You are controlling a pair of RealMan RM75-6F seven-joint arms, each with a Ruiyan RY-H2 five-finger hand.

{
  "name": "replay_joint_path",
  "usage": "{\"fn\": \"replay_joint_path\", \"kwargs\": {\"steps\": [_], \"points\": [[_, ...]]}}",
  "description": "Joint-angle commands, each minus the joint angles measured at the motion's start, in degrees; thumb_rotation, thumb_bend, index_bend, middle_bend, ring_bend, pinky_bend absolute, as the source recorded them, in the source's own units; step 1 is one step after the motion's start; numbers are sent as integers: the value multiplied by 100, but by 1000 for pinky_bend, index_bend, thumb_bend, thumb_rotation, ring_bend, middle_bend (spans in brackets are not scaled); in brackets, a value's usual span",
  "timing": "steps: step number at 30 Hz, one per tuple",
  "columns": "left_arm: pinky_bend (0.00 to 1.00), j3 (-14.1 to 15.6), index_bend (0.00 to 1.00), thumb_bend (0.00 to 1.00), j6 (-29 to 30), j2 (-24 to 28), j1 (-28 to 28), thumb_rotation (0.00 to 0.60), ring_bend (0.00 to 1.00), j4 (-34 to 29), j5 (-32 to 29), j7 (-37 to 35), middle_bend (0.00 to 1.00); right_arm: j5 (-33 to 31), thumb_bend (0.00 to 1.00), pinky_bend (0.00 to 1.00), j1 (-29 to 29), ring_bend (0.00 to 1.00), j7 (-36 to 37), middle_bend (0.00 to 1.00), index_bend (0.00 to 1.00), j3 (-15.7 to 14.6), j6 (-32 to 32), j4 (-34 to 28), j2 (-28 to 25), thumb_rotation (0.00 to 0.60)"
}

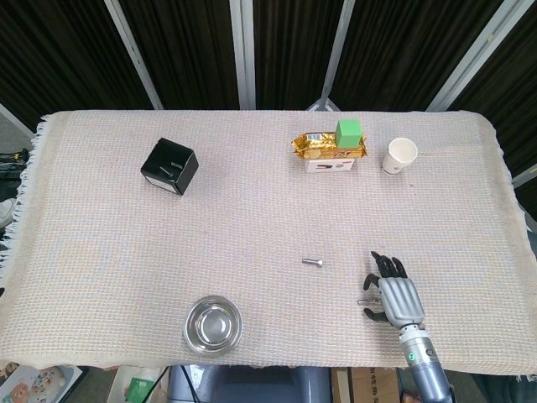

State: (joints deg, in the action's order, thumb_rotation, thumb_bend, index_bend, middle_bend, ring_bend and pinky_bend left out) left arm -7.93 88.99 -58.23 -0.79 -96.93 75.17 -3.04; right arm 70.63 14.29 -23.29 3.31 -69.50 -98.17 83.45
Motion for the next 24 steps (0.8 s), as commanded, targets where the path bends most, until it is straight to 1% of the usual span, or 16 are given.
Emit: {"fn": "replay_joint_path", "kwargs": {"steps": [1, 14, 19, 24], "points": [[53, 5, 168, 66, 5, -3, -4, 600, 22, -2, 6, 5, 114, -32, 182, 37, 19, 59, 26, 49, 528, 11, 25, 53, 24, 600], [53, 1, 167, 65, -9, 5, -3, 600, 22, -14, -18, 16, 113, -134, 185, 37, 74, 59, 91, 51, 551, 23, 93, 224, 146, 600], [53, -7, 168, 65, -18, 5, 0, 600, 22, -11, -38, 16, 113, -136, 235, 37, 93, 59, 78, 52, 557, 13, 97, 255, 200, 600], [53, 0, 168, 66, -32, 4, 8, 600, 22, -13, -29, 29, 113, -148, 258, 37, 118, 59, 66, 52, 557, 5, 120, 277, 248, 600]]}}
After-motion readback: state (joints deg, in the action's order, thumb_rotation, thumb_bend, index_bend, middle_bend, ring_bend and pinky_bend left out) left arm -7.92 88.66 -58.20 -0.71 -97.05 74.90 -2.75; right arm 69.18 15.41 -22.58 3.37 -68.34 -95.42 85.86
